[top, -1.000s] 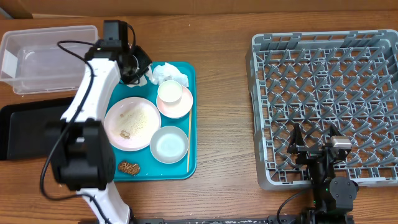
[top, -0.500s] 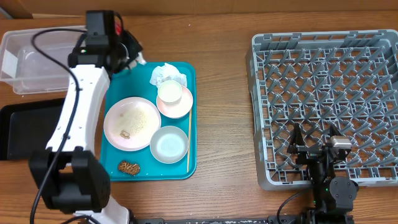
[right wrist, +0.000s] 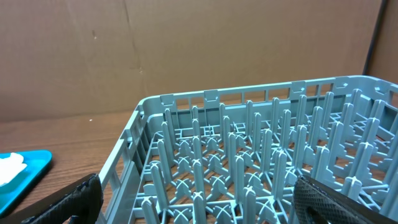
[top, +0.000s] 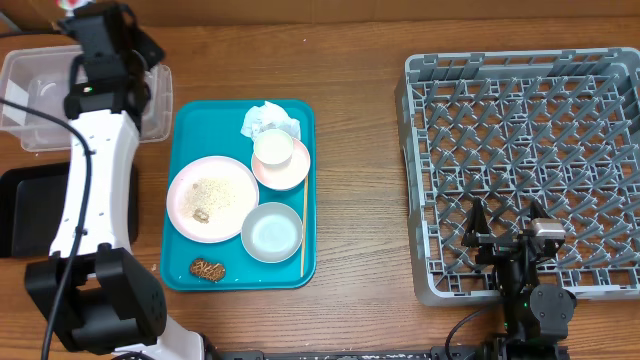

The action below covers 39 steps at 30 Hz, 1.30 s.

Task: Sort waste into correct bins and load items into the dishwasher
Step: 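Carry the wrapper and tissue left and drop into the clear bin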

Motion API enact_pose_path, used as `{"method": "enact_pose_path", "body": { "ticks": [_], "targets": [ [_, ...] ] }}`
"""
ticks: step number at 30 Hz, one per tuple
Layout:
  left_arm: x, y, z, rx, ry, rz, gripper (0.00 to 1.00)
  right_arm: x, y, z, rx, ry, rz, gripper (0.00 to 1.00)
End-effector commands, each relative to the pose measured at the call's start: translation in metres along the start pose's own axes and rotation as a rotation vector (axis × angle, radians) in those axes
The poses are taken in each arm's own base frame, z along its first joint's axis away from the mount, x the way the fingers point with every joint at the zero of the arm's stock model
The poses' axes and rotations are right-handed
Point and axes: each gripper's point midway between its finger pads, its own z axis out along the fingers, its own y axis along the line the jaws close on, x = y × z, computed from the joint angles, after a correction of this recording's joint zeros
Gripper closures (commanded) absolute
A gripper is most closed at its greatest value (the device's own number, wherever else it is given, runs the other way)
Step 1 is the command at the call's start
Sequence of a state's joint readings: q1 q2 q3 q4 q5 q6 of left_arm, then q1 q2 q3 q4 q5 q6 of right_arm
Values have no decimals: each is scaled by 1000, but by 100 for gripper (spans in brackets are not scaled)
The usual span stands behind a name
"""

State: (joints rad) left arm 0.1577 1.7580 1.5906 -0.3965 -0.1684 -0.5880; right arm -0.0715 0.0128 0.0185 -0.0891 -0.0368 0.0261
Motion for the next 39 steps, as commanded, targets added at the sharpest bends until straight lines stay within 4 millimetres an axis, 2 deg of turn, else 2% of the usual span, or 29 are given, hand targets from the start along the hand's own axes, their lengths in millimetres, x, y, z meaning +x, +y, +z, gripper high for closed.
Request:
{"method": "enact_pose_path", "body": {
  "ticks": [1,8,9,11,12,13,14,16,19,22,26,28,32,34,36,37,39],
  "targets": [
    [-24,29,18,-65,-70,-9,96,1,-2,0,11,-6,-1,0],
    [-12,76,69,-146,-50,-39,95,1,-2,0,11,-6,-1,0],
    [-10,83,80,-146,-50,-45,89,1,-2,0,11,-6,-1,0],
    [-7,85,88,-134,-43,-50,84,1,-2,0,11,-6,-1,0],
    [-5,87,92,-127,-37,-53,75,1,-2,0,11,-6,0,0],
    [-2,87,96,-116,-26,-55,50,1,-2,0,11,-6,0,0],
    [0,87,99,-99,-15,-57,34,1,-2,0,11,-6,0,0],
    [6,84,102,-71,12,-60,28,1,-2,0,11,-6,-1,0],
    [8,79,102,-39,28,-61,27,1,-2,0,11,-6,-1,0],
    [6,69,96,4,42,-62,12,1,-2,0,11,-6,-1,0],
    [4,49,77,99,86,-63,2,1,-2,0,11,-6,-1,0],
    [2,31,62,182,111,-58,2,1,-2,0,11,-6,-1,0],
    [1,-22,17,458,199,-40,8,1,-2,0,11,-6,-1,0],
    [10,-47,-4,593,261,-24,10,1,-2,0,11,-6,-1,0],
    [23,-65,-15,674,321,-12,10,1,-2,0,11,-6,-1,0],
    [33,-69,-18,682,357,-12,9,1,-2,0,11,-6,-1,0],
    [55,-73,-19,652,415,9,0,1,-2,0,11,-6,-1,0]
  ]
}}
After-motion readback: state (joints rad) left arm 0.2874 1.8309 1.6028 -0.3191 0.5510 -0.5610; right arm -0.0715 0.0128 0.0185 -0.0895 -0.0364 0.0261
